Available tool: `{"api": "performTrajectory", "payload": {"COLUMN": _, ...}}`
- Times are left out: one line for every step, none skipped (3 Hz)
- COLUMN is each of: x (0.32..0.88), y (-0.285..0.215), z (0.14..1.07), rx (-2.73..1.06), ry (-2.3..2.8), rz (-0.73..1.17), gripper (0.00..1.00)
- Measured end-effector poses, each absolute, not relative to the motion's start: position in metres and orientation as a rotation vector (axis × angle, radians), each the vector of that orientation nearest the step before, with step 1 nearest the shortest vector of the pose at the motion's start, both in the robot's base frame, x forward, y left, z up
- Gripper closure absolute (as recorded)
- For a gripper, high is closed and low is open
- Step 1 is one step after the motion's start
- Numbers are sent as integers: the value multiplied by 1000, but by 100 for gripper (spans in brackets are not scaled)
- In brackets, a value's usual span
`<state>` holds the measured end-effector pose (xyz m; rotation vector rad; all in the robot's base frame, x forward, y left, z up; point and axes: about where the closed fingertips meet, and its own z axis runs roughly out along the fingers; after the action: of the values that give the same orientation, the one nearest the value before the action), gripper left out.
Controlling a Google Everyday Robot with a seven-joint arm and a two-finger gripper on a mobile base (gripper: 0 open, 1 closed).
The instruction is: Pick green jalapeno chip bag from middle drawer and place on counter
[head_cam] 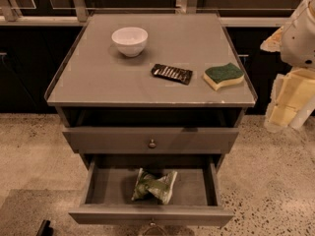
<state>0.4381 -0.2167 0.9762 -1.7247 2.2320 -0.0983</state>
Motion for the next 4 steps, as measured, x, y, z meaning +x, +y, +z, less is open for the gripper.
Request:
{"api": "performTrajectory", "payload": {"x": 438, "y": -217, "z": 976, "rx": -1725, "ry": 2232, "rz": -98, "gripper": 0}}
{"api": "performTrajectory", "payload": {"x": 433, "y": -219, "z": 956, "rx": -1688, "ry": 2230, "rz": -81, "gripper": 0}}
{"api": "performTrajectory", "payload": {"x": 414, "y": -215, "z": 899, "rx": -1623, "ry": 2211, "rz": 42, "gripper": 0}}
{"api": "performTrajectory", "payload": {"x": 397, "y": -204, "z": 805, "rx": -1559, "ry": 2207, "rz": 236, "gripper": 0}}
